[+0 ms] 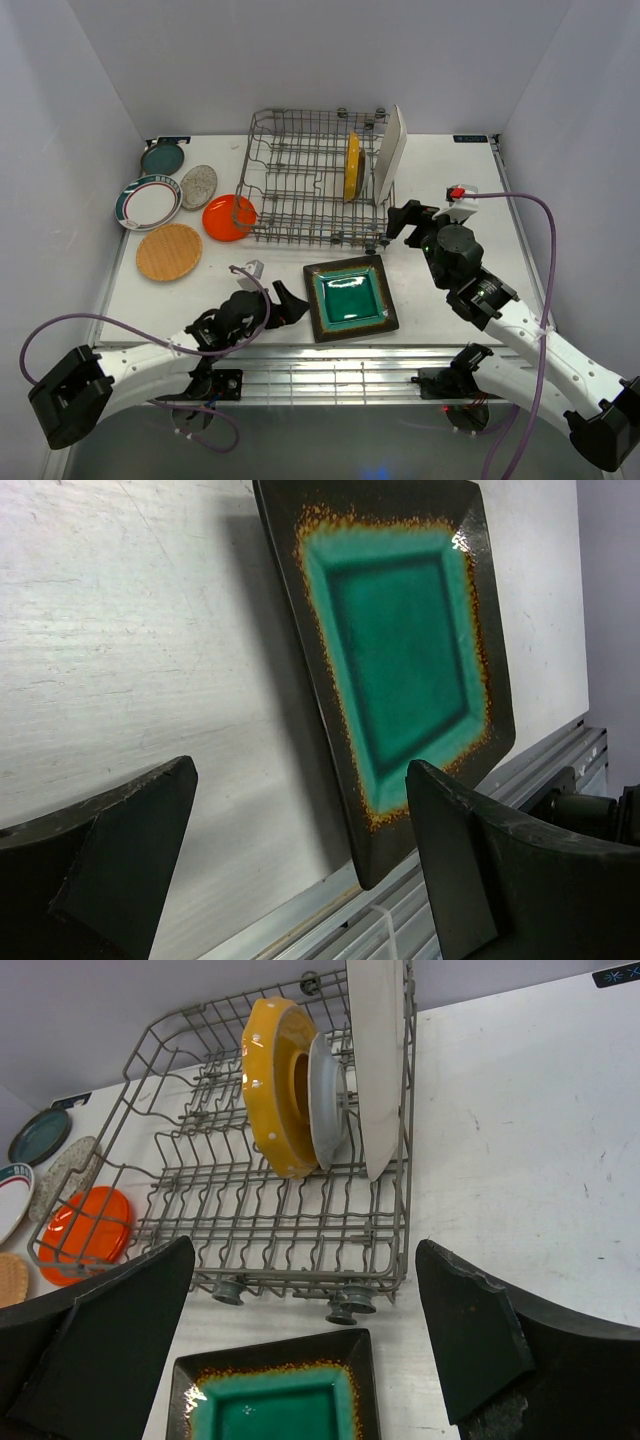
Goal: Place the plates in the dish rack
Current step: Pick up the plate from the corner of the board.
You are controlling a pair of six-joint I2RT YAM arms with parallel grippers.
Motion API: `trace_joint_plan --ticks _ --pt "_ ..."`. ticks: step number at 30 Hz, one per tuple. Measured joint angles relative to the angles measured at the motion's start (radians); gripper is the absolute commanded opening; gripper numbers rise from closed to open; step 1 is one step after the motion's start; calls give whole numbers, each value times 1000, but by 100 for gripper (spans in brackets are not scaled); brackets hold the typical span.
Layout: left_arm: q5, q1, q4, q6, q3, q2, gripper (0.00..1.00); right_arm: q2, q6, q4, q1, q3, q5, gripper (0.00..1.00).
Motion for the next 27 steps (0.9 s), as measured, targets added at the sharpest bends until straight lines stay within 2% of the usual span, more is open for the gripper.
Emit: trace_joint_plan --ticks 12,27 --pt "108 35 360 -51 -9 312 94 -1 0 0 -1 0 -11 97" --pt "195 45 595 -144 34 549 91 -9 0 0 -2 0 -11 97"
